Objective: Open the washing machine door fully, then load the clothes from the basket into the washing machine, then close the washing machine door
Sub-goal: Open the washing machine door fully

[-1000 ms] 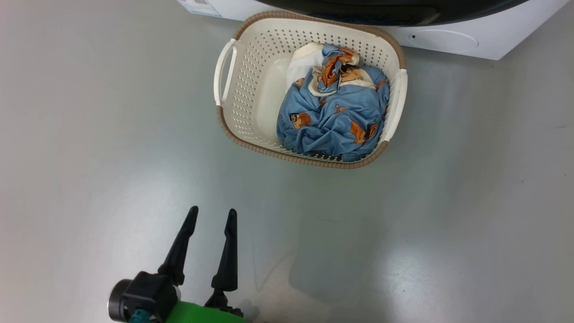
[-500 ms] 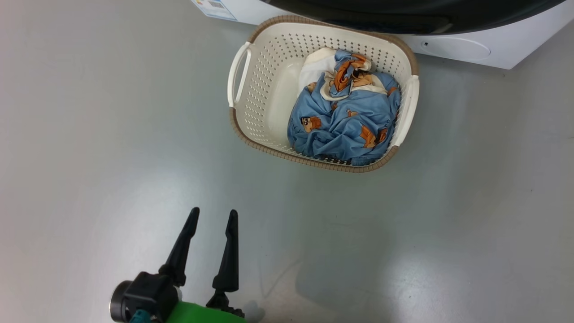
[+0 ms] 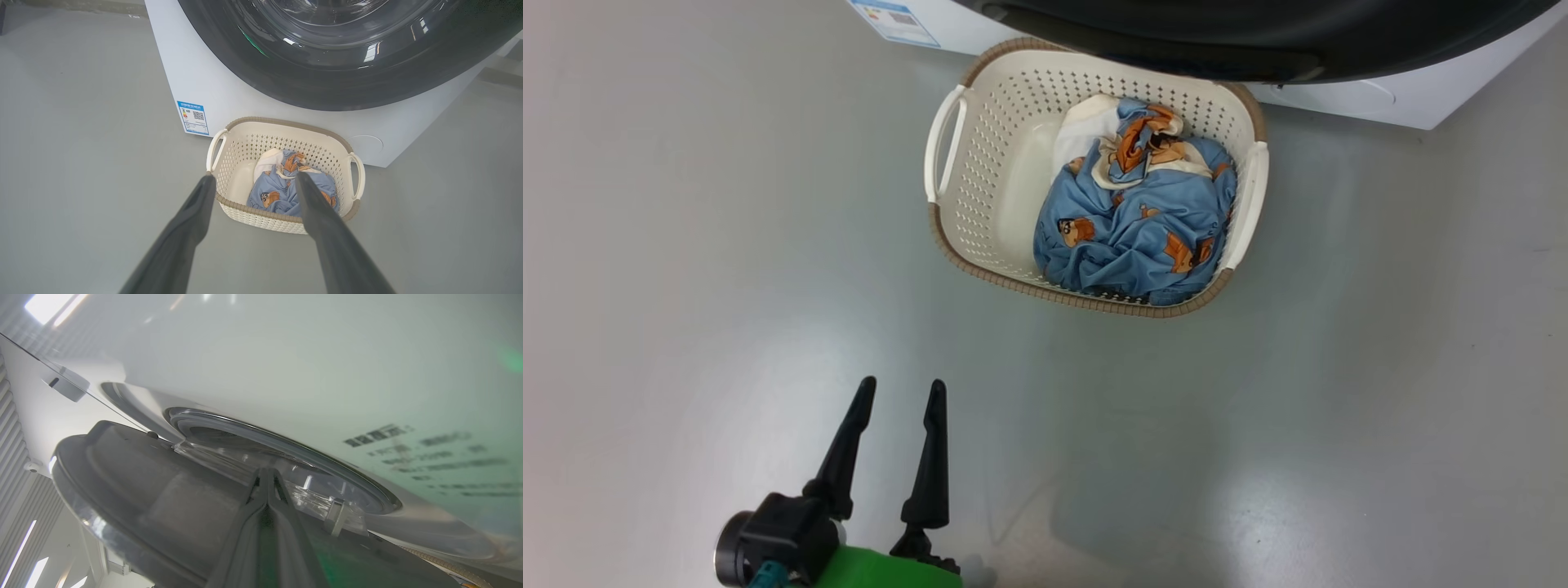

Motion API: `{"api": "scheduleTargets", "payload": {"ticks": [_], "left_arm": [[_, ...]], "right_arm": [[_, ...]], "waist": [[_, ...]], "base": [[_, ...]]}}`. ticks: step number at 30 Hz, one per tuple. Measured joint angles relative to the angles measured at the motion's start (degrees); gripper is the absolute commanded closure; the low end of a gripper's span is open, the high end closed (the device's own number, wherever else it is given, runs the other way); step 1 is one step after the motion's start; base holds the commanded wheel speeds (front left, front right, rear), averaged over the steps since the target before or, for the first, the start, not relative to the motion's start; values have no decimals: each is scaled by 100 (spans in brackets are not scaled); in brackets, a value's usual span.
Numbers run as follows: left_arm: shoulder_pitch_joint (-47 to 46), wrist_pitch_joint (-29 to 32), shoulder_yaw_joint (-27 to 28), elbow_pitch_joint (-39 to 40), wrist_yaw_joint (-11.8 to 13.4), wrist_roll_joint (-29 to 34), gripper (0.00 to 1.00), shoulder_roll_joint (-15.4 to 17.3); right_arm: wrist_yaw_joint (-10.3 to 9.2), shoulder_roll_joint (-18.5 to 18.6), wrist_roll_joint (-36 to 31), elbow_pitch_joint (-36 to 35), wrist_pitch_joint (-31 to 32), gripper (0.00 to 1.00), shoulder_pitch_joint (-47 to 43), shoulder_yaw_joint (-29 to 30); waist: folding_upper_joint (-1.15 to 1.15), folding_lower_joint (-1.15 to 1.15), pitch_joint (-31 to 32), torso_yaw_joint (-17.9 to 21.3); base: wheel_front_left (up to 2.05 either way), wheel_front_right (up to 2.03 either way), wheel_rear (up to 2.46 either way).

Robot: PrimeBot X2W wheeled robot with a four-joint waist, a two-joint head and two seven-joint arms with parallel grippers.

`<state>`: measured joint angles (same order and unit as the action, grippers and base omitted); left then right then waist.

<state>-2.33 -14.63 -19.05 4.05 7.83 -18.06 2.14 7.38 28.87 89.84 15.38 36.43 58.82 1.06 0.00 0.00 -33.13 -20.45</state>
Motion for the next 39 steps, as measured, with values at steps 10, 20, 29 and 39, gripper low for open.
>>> {"api": "scheduleTargets", "payload": {"ticks": [10,20,29,39], "left_arm": [[-15,-1,76,0,7,0,0,1],[-58,0,154,-5,3,0,0,1],[-145,-1,255,-68,-7,0,0,1],[-142,-1,413,-219,-101,-134,0,2]], "right_arm": [[0,-24,16,-185,310,100,-47,-177],[-5,-126,-13,-655,545,100,-285,-487],[-5,-388,-30,-1094,677,100,-656,-948],[-5,-725,-27,-1493,667,100,-1393,-1348]], "waist": [[0,0,14,162],[0,0,76,344],[0,0,276,512],[0,0,798,622]], "base": [[0,0,0],[0,0,0],[0,0,0],[0,0,0]]}}
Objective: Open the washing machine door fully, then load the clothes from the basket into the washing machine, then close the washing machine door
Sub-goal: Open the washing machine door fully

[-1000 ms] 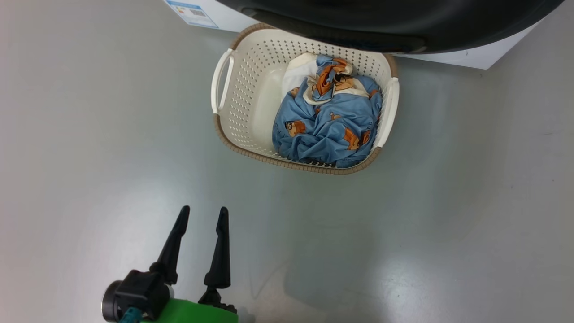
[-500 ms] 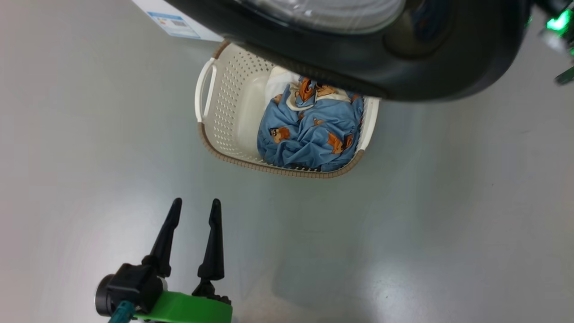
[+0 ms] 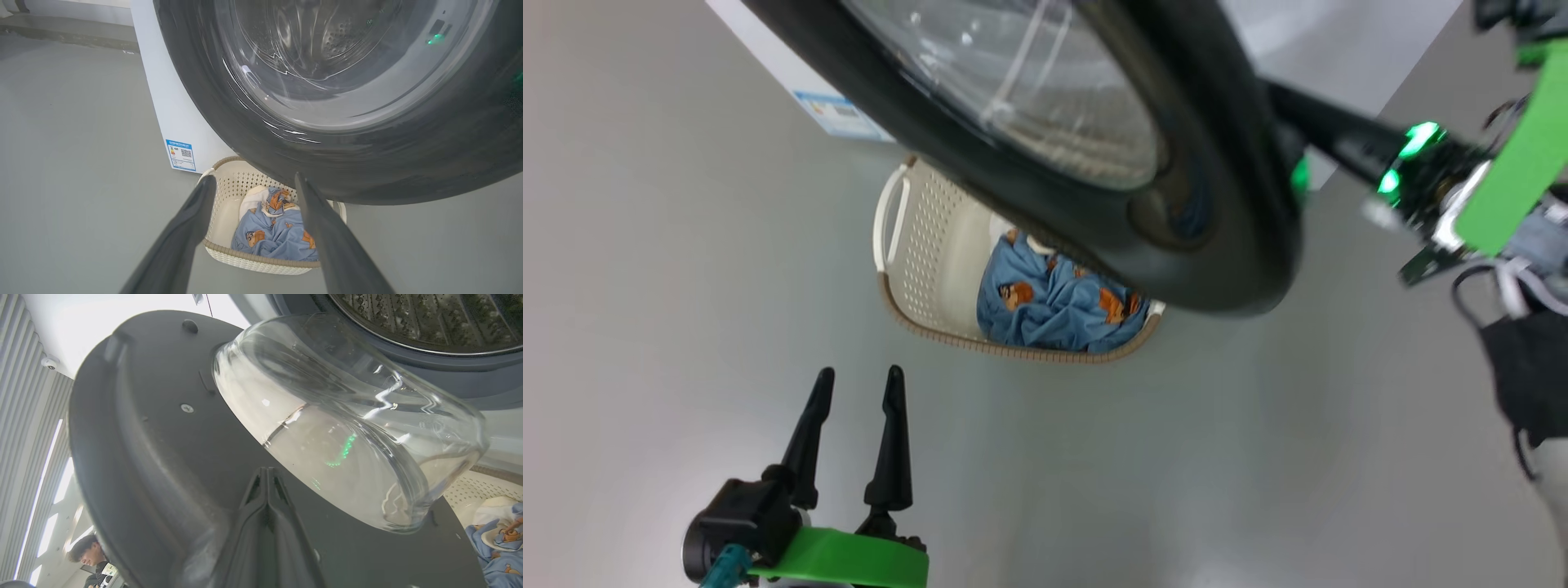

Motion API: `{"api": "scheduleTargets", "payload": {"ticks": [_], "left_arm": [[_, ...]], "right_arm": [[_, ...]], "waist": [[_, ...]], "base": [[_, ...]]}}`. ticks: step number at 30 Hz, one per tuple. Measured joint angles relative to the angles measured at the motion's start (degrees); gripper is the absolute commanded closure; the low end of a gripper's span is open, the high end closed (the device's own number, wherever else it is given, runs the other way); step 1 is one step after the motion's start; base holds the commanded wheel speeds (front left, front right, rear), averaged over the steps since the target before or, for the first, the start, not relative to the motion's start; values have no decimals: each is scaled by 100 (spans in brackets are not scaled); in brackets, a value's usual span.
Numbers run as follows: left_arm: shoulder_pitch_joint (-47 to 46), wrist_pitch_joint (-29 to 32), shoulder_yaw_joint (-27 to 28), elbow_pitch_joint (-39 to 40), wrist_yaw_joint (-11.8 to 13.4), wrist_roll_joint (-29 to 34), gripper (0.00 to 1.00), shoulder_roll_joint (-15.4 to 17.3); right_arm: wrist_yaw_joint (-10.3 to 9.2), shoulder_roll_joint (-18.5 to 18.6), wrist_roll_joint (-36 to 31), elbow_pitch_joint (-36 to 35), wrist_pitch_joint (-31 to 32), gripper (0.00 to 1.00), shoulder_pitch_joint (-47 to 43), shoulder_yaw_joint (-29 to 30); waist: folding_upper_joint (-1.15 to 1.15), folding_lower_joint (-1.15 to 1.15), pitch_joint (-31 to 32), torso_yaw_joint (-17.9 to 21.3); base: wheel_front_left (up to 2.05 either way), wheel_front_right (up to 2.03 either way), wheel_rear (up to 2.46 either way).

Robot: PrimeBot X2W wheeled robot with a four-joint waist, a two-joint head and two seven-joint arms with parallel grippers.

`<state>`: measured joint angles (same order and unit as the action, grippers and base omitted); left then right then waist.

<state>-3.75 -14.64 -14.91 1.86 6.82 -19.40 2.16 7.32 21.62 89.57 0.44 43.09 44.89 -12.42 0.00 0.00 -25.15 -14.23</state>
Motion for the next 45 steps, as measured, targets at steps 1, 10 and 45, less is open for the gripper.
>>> {"api": "scheduleTargets", "payload": {"ticks": [1,10,45], "left_arm": [[6,0,11,-20,-12,-12,0,0],[93,0,98,-201,-183,-79,0,1],[265,1,218,-210,-355,-314,0,7]], "right_arm": [[0,-43,-1,-2,-38,100,-85,-34],[0,-322,-375,123,-737,100,-710,-621],[0,-1243,-401,1272,-3660,100,-929,-4024]], "waist": [[0,0,69,7],[0,0,734,78],[0,0,1585,304]], "base": [[0,0,0],[0,0,0],[0,0,0]]}}
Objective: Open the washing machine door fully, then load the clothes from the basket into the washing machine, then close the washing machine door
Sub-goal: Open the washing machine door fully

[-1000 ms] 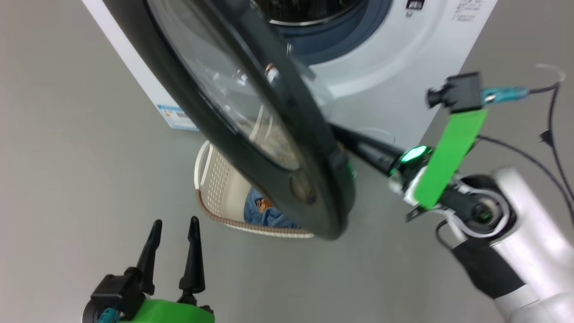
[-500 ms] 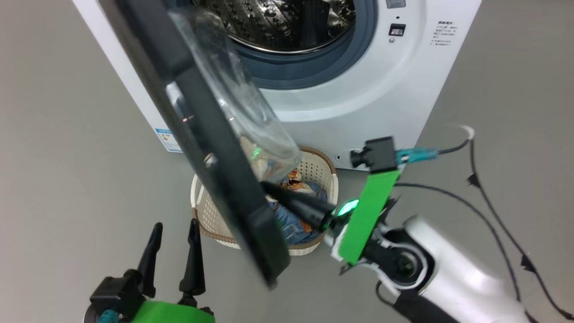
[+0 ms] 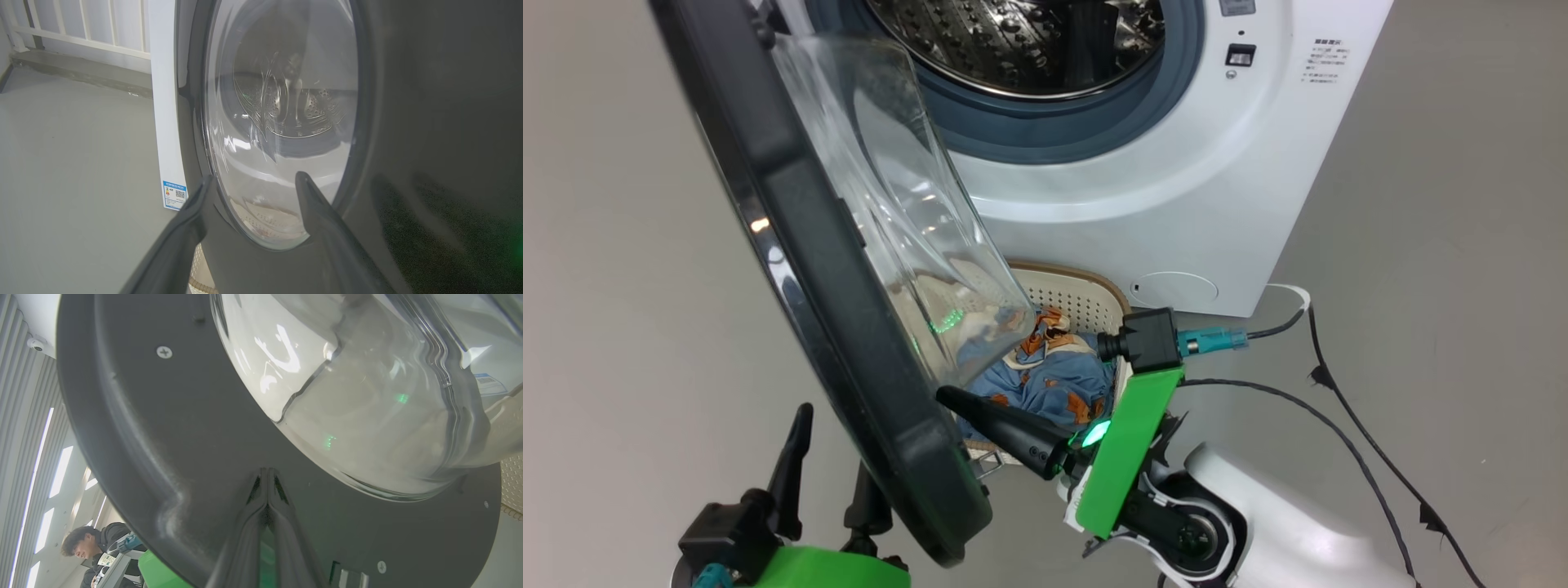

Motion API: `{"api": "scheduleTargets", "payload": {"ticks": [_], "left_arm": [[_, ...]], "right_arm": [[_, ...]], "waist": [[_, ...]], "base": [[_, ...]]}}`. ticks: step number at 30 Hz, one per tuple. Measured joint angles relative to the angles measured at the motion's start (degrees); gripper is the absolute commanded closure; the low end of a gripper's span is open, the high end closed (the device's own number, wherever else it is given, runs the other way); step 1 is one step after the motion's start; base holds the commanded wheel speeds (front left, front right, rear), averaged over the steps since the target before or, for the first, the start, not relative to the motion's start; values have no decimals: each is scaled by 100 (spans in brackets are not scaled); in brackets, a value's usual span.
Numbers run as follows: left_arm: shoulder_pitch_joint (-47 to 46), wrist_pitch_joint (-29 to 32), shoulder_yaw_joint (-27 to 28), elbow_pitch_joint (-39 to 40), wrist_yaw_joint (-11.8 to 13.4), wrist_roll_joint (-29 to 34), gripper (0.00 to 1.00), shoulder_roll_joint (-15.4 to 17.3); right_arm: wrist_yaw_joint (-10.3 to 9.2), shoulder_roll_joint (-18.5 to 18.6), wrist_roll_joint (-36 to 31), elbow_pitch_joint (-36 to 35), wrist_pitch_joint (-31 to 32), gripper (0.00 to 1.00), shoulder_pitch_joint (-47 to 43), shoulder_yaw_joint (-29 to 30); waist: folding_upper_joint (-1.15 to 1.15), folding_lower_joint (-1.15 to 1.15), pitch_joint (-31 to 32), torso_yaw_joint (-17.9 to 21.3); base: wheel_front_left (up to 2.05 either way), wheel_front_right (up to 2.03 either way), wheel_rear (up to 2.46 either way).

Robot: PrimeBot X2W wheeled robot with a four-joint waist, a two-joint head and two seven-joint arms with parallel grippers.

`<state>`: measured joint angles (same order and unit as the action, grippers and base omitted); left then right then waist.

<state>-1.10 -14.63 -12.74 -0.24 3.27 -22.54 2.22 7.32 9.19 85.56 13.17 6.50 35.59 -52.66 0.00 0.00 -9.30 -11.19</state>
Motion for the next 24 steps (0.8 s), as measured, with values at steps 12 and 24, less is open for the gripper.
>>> {"api": "scheduleTargets", "payload": {"ticks": [12,24], "left_arm": [[27,0,133,-18,-13,3,0,0],[264,0,541,-142,-160,183,0,1]], "right_arm": [[0,192,-33,-9,-589,70,140,-427],[0,1135,-1413,292,-2072,0,148,-569]], "waist": [[0,0,164,-12],[0,0,377,260]], "base": [[0,0,0],[0,0,0]]}}
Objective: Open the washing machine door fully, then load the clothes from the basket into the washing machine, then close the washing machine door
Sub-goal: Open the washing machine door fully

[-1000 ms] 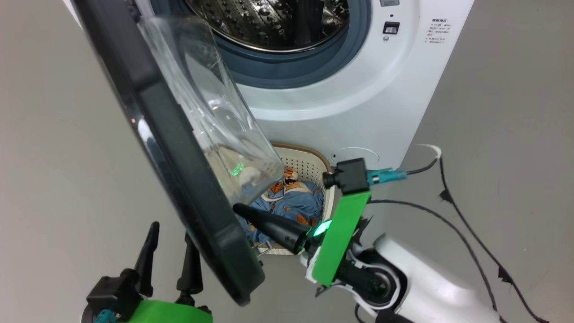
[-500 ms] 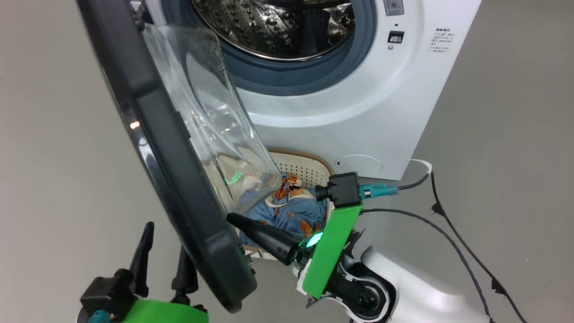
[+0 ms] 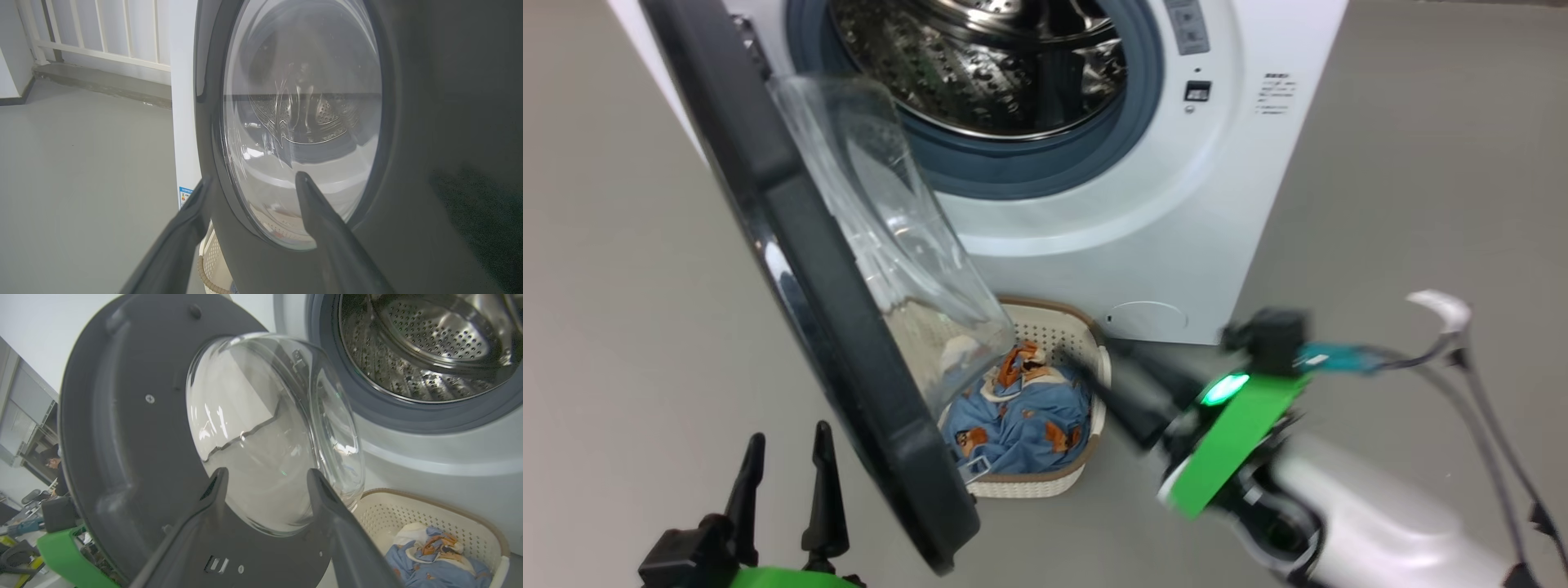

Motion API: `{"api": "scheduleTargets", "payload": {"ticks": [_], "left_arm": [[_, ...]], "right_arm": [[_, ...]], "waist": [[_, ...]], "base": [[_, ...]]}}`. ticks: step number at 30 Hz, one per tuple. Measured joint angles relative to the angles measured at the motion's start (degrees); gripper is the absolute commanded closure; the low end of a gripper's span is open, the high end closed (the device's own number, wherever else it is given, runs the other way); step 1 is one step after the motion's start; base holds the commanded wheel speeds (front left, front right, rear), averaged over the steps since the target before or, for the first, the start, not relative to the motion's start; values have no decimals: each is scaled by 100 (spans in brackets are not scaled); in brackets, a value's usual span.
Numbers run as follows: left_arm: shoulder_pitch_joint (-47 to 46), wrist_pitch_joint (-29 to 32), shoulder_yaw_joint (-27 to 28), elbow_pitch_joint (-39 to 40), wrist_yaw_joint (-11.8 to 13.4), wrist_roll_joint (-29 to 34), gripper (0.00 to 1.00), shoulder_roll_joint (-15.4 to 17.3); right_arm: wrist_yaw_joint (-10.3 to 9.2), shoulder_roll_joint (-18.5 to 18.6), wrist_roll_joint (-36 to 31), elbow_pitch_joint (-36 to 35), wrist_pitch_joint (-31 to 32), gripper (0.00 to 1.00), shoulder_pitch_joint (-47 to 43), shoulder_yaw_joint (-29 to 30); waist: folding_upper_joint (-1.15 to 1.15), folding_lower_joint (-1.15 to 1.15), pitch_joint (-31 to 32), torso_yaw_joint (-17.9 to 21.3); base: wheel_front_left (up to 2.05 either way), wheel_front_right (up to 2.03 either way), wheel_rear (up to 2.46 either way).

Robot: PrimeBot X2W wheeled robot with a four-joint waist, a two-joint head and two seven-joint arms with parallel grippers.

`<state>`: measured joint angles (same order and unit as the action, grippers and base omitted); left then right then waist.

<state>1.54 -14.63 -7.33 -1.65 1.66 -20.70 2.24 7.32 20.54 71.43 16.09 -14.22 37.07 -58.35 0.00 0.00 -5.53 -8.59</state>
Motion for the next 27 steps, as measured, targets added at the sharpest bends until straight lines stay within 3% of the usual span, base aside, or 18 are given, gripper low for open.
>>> {"api": "scheduleTargets", "payload": {"ticks": [5,10,14,21,27], "left_arm": [[60,0,98,-35,-37,69,0,0],[85,0,201,-58,-103,124,0,1],[96,0,244,-104,-144,134,0,0],[113,0,289,-122,-170,134,0,1],[194,0,344,-146,-197,134,0,1]], "right_arm": [[0,103,-1157,-69,-10,0,-583,1631],[0,116,-2335,-252,-9,0,-1553,2888],[0,-15,-2820,-444,-10,0,-2220,3789],[0,-377,-3822,-512,-10,0,-3262,5165],[0,-770,-4751,-521,-9,0,-3652,5788]], "waist": [[0,0,95,175],[0,0,199,311],[0,0,287,379],[0,0,420,451],[0,0,478,526]], "base": [[0,0,0],[0,0,0],[0,0,0],[0,0,0],[0,0,0]]}}
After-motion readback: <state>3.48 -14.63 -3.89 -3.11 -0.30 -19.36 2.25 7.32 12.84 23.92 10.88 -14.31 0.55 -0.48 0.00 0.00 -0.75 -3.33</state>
